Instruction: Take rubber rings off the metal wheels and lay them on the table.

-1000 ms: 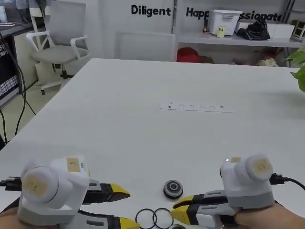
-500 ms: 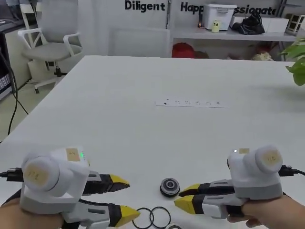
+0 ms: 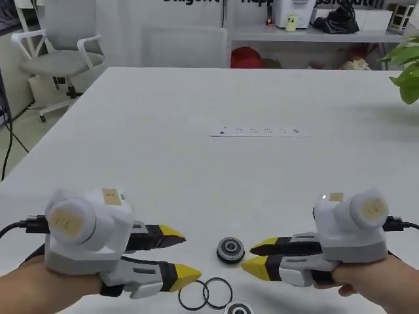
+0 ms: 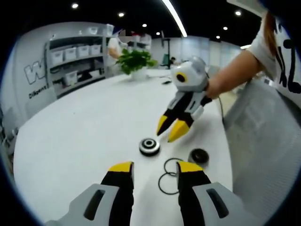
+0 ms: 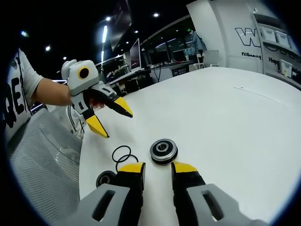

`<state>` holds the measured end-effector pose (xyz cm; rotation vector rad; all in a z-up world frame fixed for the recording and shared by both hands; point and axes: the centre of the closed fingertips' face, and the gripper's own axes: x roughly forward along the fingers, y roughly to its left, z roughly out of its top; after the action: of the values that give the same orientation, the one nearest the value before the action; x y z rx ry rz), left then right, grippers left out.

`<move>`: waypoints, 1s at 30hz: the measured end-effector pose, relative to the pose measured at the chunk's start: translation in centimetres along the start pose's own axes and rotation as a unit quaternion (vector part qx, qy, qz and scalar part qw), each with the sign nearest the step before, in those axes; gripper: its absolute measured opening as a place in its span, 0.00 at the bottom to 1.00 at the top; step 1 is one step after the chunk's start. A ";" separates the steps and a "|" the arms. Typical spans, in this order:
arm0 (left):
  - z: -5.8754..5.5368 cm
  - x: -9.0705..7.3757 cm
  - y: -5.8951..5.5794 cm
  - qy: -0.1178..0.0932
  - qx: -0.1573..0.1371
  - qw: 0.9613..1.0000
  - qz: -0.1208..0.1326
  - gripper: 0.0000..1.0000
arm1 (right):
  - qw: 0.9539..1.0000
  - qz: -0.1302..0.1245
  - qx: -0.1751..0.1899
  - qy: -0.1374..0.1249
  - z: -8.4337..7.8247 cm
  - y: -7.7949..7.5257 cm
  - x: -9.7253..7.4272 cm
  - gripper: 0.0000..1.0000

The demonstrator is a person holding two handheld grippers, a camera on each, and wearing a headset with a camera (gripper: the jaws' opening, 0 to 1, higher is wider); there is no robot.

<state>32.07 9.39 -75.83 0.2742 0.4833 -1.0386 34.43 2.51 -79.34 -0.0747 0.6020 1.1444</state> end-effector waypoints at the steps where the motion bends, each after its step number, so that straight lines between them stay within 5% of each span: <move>1: 0.0 0.1 0.1 0.000 -0.002 1.000 0.000 0.37 | 1.000 -0.001 0.000 0.000 0.0 -0.2 0.1 0.20; 30: 0.4 4.5 0.6 0.011 0.001 1.000 -0.018 0.34 | 1.000 -0.005 -0.012 0.001 -0.3 -1.1 1.0 0.21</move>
<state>34.61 6.13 -77.74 0.2789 0.5081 -1.0730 35.57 2.71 -80.34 -0.0990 0.5905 1.1428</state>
